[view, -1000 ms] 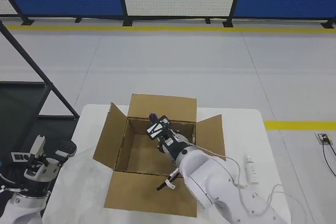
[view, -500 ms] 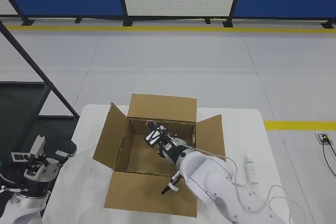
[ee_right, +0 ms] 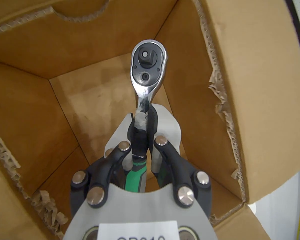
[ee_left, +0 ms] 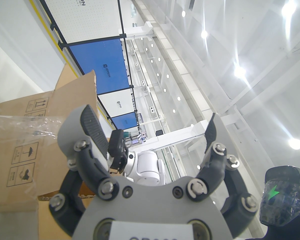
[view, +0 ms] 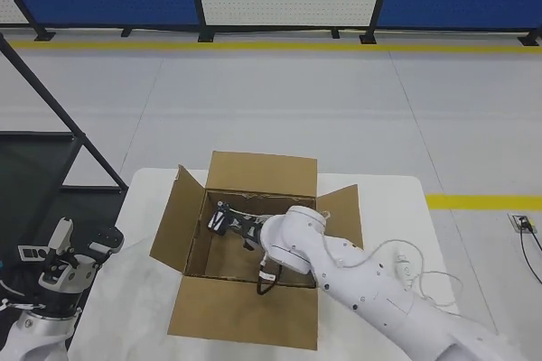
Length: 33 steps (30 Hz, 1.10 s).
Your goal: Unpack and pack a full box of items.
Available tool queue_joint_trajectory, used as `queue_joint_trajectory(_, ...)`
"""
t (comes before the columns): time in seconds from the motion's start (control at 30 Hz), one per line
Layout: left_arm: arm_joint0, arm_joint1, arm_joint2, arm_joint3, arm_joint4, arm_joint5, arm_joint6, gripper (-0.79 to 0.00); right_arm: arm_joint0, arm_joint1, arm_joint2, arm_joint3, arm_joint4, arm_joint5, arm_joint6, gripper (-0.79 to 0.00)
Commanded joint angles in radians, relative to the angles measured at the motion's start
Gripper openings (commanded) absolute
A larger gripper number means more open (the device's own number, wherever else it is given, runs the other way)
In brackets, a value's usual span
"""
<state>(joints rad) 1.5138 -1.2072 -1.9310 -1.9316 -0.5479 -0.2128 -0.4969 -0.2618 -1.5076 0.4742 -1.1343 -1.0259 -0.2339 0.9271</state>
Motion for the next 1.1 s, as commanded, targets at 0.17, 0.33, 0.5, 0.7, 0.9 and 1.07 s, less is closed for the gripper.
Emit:
queue_joint_trajectory(0.17, 0.0, 0.0, 0.0, 0.0, 0.0, 0.0, 0.0, 0.0, 0.09, -0.135, -0.104, 0.315, 0.068, -0.035, 0.017, -0.785)
queue_joint_trajectory(0.33, 0.0, 0.0, 0.0, 0.0, 0.0, 0.0, 0.0, 0.0, 0.114, -0.22, -0.146, 0.474, 0.091, -0.063, -0.009, -0.785)
queue_joint_trajectory(0.5, 0.0, 0.0, 0.0, 0.0, 0.0, 0.0, 0.0, 0.0, 0.126, -0.285, -0.167, 0.597, 0.09, -0.067, -0.047, -0.785)
queue_joint_trajectory(0.7, 0.0, 0.0, 0.0, 0.0, 0.0, 0.0, 0.0, 0.0, 0.138, -0.347, -0.17, 0.72, 0.099, -0.082, -0.083, -0.785)
queue_joint_trajectory(0.9, 0.0, 0.0, 0.0, 0.0, 0.0, 0.0, 0.0, 0.0, 0.151, -0.387, -0.164, 0.802, 0.102, -0.093, -0.106, -0.548)
queue_joint_trajectory(1.07, 0.0, 0.0, 0.0, 0.0, 0.0, 0.0, 0.0, 0.0, 0.159, -0.407, -0.157, 0.844, 0.097, -0.093, -0.129, -0.523)
